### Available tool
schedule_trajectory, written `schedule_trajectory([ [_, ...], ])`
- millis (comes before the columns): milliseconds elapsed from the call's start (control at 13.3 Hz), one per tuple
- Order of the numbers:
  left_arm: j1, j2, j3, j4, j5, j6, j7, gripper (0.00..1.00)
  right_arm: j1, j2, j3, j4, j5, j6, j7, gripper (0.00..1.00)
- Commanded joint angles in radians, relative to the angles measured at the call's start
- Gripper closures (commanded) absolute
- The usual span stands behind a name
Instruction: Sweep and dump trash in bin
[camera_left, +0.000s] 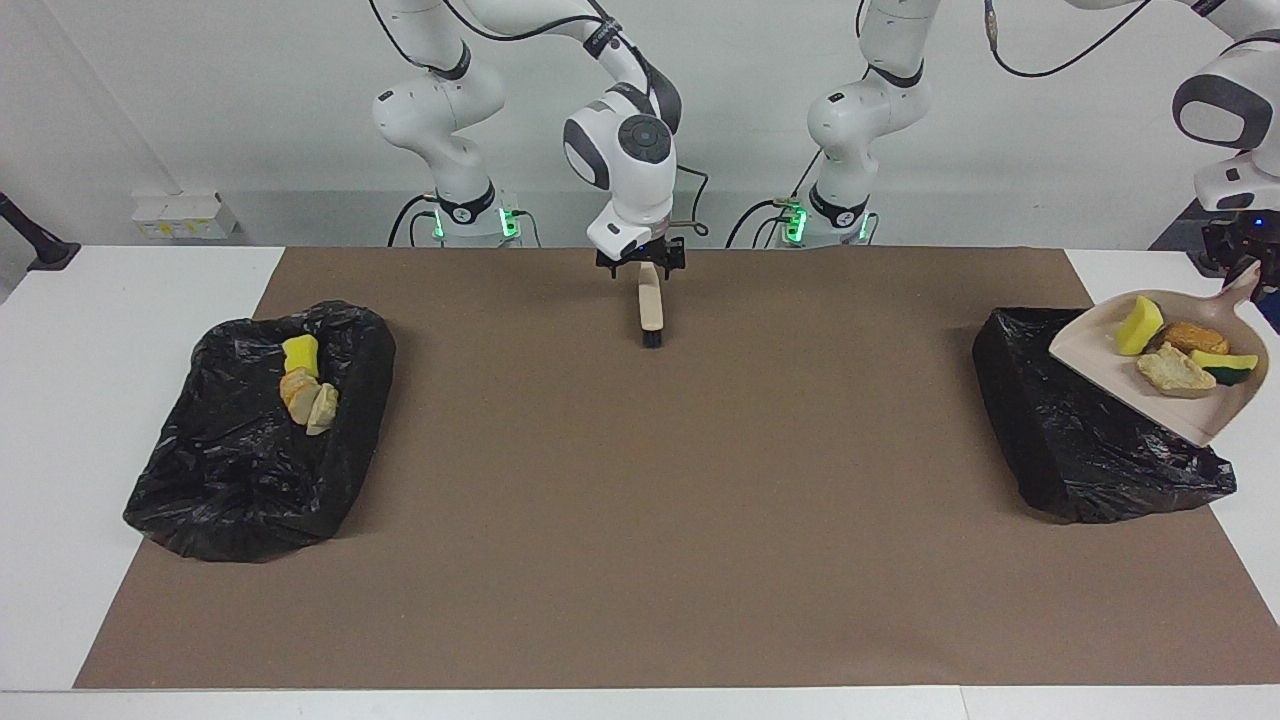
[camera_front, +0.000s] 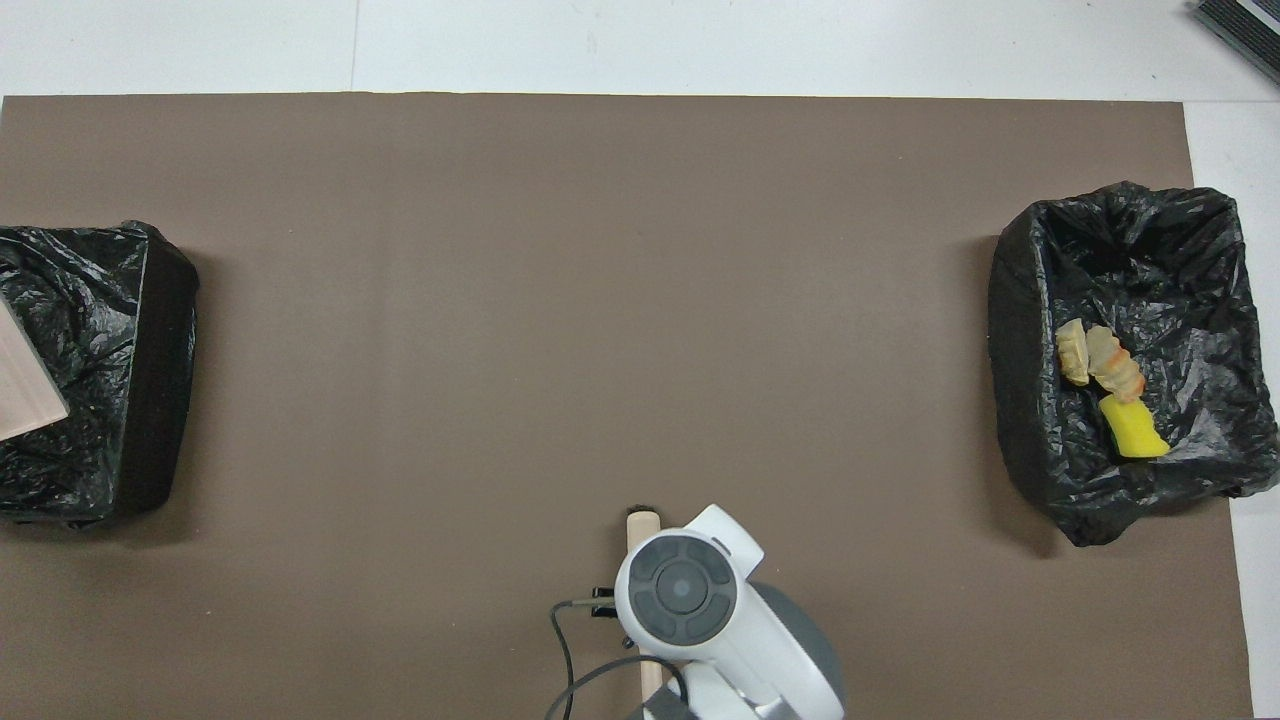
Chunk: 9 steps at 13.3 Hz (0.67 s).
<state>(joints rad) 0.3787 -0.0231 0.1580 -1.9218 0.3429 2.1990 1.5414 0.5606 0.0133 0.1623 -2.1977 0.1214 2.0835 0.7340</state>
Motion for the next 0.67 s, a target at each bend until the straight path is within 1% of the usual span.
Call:
schedule_trajectory([
  [0, -0.006, 0.006, -0.002, 0.029, 0.068, -0.039, -0.03, 1.0, -0.102, 0.016, 0.006, 0.081, -0.06, -0.005, -0.036, 0.0],
  [225, -0.011, 0.005, -0.002, 0.029, 0.119, -0.058, -0.078, 1.0, -0.201, 0.004, 0.005, 0.147, -0.065, -0.019, -0.111, 0.0],
  [300, -0.015, 0.003, -0.003, 0.027, 0.161, -0.059, -0.113, 1.0, -0.221, 0.002, 0.005, 0.159, -0.071, -0.019, -0.122, 0.0],
  [450, -0.044, 0.002, -0.003, 0.026, 0.218, -0.084, -0.152, 1.0, -0.228, -0.009, 0.002, 0.18, -0.098, -0.023, -0.124, 0.0],
  [600, -0.066, -0.001, -0.006, 0.018, 0.31, -0.088, -0.2, 1.0, -0.263, -0.026, -0.001, 0.21, -0.112, -0.049, -0.127, 0.0],
])
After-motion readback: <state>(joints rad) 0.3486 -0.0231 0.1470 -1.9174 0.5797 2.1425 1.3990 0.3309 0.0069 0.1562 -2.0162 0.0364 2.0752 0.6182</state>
